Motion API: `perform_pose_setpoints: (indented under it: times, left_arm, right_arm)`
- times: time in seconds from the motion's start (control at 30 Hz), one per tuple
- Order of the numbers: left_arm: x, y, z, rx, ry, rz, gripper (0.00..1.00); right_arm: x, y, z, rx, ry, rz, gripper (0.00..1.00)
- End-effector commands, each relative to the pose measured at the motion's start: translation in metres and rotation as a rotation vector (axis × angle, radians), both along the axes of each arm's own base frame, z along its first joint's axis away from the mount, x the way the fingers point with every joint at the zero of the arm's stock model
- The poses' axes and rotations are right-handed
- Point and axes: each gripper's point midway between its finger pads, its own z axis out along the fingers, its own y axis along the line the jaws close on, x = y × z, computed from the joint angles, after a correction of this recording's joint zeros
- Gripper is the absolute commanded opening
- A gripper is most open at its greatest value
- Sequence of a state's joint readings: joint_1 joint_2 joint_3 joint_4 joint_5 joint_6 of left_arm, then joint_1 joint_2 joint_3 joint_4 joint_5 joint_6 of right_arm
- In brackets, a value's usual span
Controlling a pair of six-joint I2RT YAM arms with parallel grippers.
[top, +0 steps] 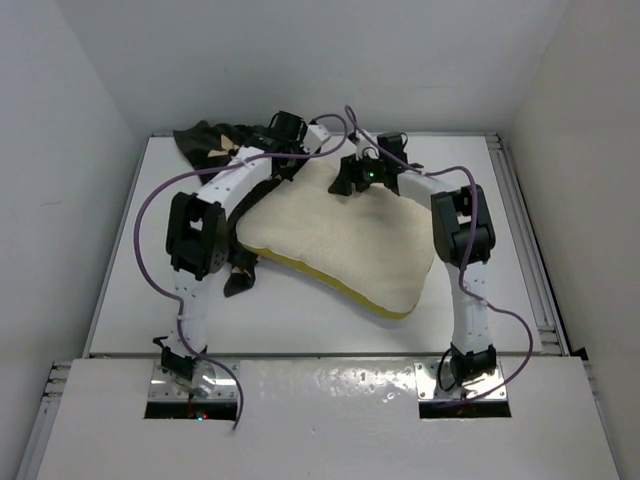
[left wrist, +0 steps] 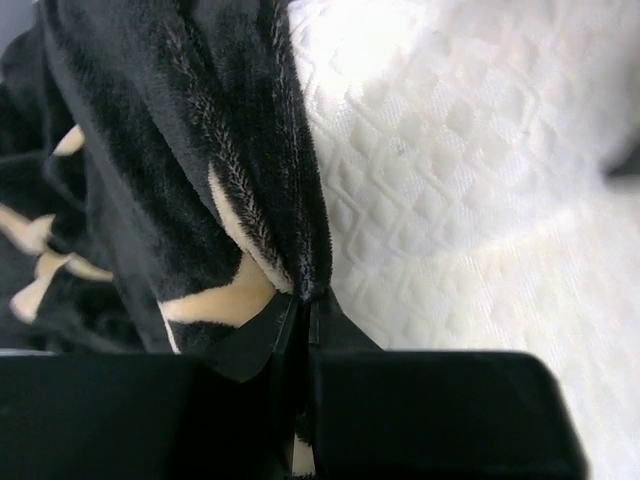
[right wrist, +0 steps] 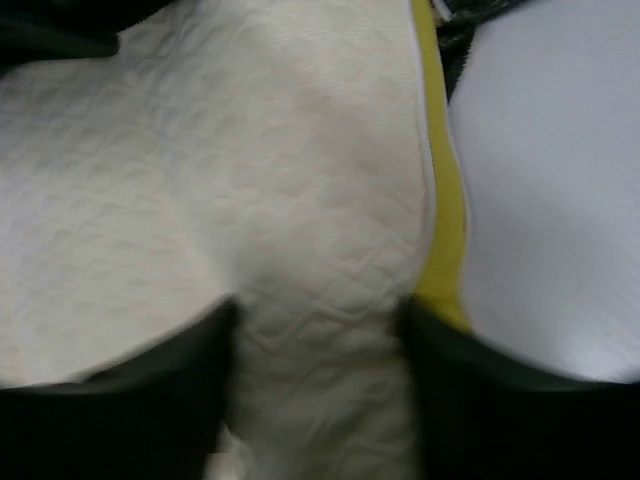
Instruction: Put the pillow into the pillowcase
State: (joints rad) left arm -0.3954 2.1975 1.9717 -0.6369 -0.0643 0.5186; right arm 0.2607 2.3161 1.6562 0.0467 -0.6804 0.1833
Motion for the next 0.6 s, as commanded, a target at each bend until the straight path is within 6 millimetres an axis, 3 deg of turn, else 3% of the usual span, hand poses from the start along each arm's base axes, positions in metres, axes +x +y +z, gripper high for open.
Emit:
perform_pose_setpoints:
  times: [0.0,0.1,0.13,0.2,0.23,0.27,0.3,0.33,0.37,0.43,0.57]
  left_arm:
    - [-0.006,-0.028,0.042,-0.175,-0.001,-0.126,0.0]
    - [-0.025,-0.055,0.078,-0.237,-0.034,-0.277,0.0]
    - [-0.035,-0.065,0.093,-0.256,-0.044,-0.333,0.0]
    - [-0.056,-0.074,0.095,-0.233,0.0,-0.419,0.0]
    - [-0.066,-0.071,0.089,-0.225,0.047,-0.422,0.0]
    - [-0.07,-0.068,0.087,-0.225,0.07,-0.428,0.0]
    - [-0.073,-0.065,0.084,-0.225,0.091,-0.426,0.0]
    - [-0.078,-0.062,0.081,-0.219,0.113,-0.425,0.0]
    - [-0.085,-0.058,0.076,-0.214,0.146,-0.426,0.0]
    - [-0.093,-0.056,0.076,-0.211,0.166,-0.437,0.0]
    - [-0.102,-0.057,0.085,-0.228,0.167,-0.449,0.0]
  right_arm:
    - [-0.049,0.009,0.034,-0.073,-0.001,0.123,0.41]
    - [-0.102,0.021,0.048,-0.096,0.027,0.203,0.19]
    - [-0.133,0.027,0.062,-0.114,-0.036,0.268,0.12]
    - [-0.156,0.03,0.079,-0.11,-0.099,0.267,0.08]
    - [-0.167,0.028,0.101,-0.082,-0.19,0.242,0.18]
    - [-0.165,0.022,0.111,-0.054,-0.182,0.164,0.5]
    - [-0.156,0.019,0.132,-0.001,-0.256,0.123,0.73]
    - [-0.149,0.001,0.134,0.024,-0.244,0.058,0.91]
    - [-0.145,-0.006,0.148,0.069,-0.225,0.003,0.98]
    - [-0.123,-0.03,0.162,0.09,-0.207,-0.084,0.99]
    - [-0.112,-0.042,0.133,0.088,-0.069,-0.128,0.99]
